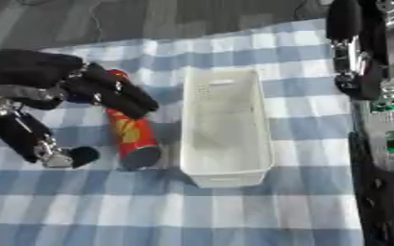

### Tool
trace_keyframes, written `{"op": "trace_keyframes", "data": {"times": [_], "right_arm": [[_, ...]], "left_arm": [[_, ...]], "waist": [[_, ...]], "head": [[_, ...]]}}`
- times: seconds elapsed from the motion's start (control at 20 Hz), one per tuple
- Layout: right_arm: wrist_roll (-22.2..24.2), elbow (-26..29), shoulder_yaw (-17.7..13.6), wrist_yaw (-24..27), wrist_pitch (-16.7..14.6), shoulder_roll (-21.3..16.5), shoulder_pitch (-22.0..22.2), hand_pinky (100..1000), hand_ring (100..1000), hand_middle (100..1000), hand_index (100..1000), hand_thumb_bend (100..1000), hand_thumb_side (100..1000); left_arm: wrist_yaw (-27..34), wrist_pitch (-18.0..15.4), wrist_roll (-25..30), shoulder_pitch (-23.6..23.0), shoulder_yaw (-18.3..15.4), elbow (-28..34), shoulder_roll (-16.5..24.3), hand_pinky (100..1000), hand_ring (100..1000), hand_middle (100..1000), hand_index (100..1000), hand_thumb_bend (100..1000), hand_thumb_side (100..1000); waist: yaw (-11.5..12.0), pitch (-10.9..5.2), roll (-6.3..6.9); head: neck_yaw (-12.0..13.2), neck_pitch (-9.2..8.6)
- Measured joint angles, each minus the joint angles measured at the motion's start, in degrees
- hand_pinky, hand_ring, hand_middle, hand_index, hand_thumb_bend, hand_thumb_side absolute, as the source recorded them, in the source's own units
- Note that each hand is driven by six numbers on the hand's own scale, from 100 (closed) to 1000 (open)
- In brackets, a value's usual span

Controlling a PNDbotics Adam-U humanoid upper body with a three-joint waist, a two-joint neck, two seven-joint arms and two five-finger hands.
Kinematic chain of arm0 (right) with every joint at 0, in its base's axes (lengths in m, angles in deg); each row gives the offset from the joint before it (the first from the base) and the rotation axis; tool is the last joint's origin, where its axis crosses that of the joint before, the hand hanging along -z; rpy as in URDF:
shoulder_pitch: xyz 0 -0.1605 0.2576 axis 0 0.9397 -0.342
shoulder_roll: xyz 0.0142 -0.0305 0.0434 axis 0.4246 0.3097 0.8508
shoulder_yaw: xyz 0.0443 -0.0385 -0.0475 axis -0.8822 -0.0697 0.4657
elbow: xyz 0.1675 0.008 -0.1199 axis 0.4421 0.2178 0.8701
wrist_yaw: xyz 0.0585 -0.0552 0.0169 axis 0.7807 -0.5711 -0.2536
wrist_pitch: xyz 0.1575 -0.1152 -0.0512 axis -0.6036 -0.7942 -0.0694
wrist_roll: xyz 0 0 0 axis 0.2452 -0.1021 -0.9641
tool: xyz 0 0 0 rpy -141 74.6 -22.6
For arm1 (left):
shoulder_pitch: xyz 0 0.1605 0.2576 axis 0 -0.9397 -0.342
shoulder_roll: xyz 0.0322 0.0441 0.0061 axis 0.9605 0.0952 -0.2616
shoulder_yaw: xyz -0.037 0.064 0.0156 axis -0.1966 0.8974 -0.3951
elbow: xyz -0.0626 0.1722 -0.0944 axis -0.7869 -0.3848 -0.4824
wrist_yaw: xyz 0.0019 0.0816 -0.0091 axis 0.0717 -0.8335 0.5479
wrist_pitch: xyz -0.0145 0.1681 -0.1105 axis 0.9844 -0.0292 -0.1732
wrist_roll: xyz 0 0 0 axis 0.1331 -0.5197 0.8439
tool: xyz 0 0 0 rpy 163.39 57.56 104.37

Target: Pick up objects on the table and place them in the box.

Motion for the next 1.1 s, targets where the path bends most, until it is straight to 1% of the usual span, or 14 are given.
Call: {"op": "trace_keyframes", "data": {"times": [0.05, 0.1, 0.15, 0.35, 0.5, 0.7, 0.9, 1.1], "right_arm": [[0.0, 0.0, 0.0, 0.0, 0.0, 0.0, 0.0, 738, 814, 937, 896, 100, 788], [0.0, 0.0, 0.0, 0.0, 0.0, 0.0, 0.0, 738, 814, 937, 895, 100, 788], [0.0, 0.0, 0.0, 0.1, 0.0, 0.0, 0.0, 738, 813, 937, 895, 100, 788], [0.2, 0.0, 0.0, 0.2, 0.2, 0.0, 0.0, 738, 814, 937, 895, 100, 788], [0.3, 0.0, 0.0, 0.3, 0.3, 0.0, 0.0, 737, 813, 937, 895, 100, 785], [0.3, 0.0, 0.0, 0.5, 0.3, -0.2, 0.0, 737, 813, 937, 895, 100, 783], [0.5, 0.0, 0.0, 0.5, 0.5, -0.4, 0.0, 737, 812, 937, 895, 100, 781], [0.6, 0.0, 0.0, 0.4, 0.6, -0.4, -0.6, 735, 809, 936, 894, 100, 776]], "left_arm": [[-1.2, 0.2, 0.2, 0.0, -0.1, 0.0, 0.0, 901, 927, 1000, 1000, 120, 217], [-2.4, 0.2, 0.2, 0.0, -0.2, 0.0, 0.0, 917, 928, 1000, 1000, 165, 224], [-3.5, 0.3, 0.3, 0.0, -0.4, 0.0, 0.0, 920, 925, 1000, 1000, 186, 226], [-6.7, 0.1, 0.2, 0.0, -0.8, 0.0, 0.0, 926, 918, 993, 1000, 223, 237], [-8.2, 0.0, 0.2, -0.4, -1.4, 0.0, 0.8, 932, 908, 979, 1000, 265, 259], [-10.8, -0.4, -0.2, -2.0, -2.3, 0.0, 2.2, 964, 902, 955, 1000, 329, 294], [-14.0, -1.2, -1.0, -3.0, -3.0, 0.0, 3.1, 983, 898, 944, 1000, 336, 307], [-16.5, -1.9, -1.7, -3.6, -3.3, 0.0, 3.6, 978, 892, 937, 1000, 330, 306]], "waist": [[-0.1, 0.00, 0.01], [-0.1, 0.00, 0.01], [-0.1, 0.00, 0.01], [-0.1, 0.00, 0.11], [-0.5, 0.00, 0.51], [-0.9, 0.00, 0.98], [-1.3, 0.00, 1.54], [-1.9, 0.14, 1.57]], "head": [[0.0, -0.01], [0.0, -0.02], [0.0, -0.04], [0.0, -0.47], [0.0, -0.65], [-0.1, -1.51], [-0.5, -2.04], [-0.6, -2.55]]}}
